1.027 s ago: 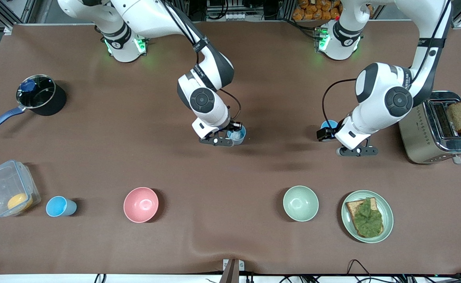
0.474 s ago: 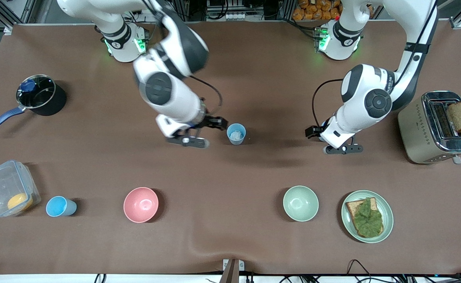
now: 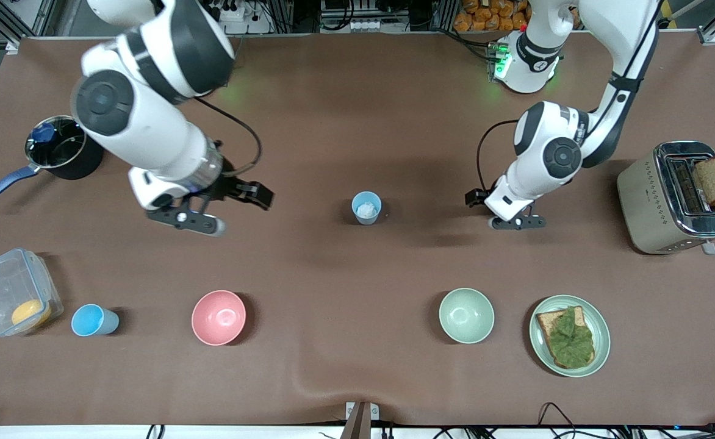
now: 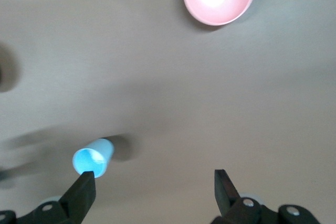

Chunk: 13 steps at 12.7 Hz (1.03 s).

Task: Stack blue cups with both arms
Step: 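Release the cup with the right gripper while the left gripper lifts its cup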

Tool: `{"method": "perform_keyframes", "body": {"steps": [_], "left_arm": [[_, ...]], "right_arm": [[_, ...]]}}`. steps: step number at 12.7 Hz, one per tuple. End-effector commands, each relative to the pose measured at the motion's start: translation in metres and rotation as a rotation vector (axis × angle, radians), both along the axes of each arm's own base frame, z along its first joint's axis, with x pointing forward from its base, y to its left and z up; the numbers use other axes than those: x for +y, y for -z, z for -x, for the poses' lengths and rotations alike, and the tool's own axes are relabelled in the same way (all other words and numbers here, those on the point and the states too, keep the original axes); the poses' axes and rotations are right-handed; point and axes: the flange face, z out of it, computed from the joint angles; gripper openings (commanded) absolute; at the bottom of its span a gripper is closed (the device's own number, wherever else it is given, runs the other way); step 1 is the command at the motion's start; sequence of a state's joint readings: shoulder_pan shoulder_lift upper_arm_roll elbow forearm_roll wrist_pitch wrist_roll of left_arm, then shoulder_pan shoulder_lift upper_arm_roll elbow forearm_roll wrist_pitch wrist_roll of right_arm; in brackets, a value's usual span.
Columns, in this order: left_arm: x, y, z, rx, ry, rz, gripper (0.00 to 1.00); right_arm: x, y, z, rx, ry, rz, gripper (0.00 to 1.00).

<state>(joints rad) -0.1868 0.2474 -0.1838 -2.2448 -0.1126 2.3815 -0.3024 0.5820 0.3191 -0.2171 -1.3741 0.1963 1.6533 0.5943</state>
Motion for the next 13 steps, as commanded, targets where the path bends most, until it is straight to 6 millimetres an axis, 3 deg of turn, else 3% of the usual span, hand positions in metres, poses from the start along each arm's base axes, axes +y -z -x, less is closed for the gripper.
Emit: {"method": "perform_keyframes", "body": {"steps": [1, 3, 7, 8, 9, 11, 13], "left_arm": [[0.001, -0.002, 0.015, -0.018, -0.011, 0.009, 1.0], [0.007, -0.002, 0.013, -0.022, 0.002, 0.006, 1.0], [0.018, -0.001, 0.009, -0.023, 0.017, 0.008, 1.0], [0.021, 0.001, 0.011, -0.017, 0.014, 0.006, 0.88], [0.022, 0.004, 0.013, -0.011, 0.012, 0.004, 0.68], [0.025, 0.008, 0.016, -0.001, 0.024, -0.002, 0.35], [0.043, 0.012, 0.015, 0.005, 0.042, 0.003, 0.12]], "right_arm": [[-0.055, -0.025, -0.005, -0.016, -0.033, 0.018, 1.0], [-0.112, -0.046, -0.008, -0.031, -0.086, -0.002, 1.0], [-0.165, -0.049, -0.011, -0.009, -0.115, 0.017, 1.0], [-0.172, -0.049, -0.012, -0.008, -0.133, 0.015, 1.0], [-0.19, -0.051, -0.014, -0.015, -0.14, 0.009, 1.0], [-0.205, -0.056, -0.014, -0.033, -0.218, 0.008, 1.0], [-0.234, -0.068, -0.013, -0.078, -0.224, 0.035, 1.0]]}}
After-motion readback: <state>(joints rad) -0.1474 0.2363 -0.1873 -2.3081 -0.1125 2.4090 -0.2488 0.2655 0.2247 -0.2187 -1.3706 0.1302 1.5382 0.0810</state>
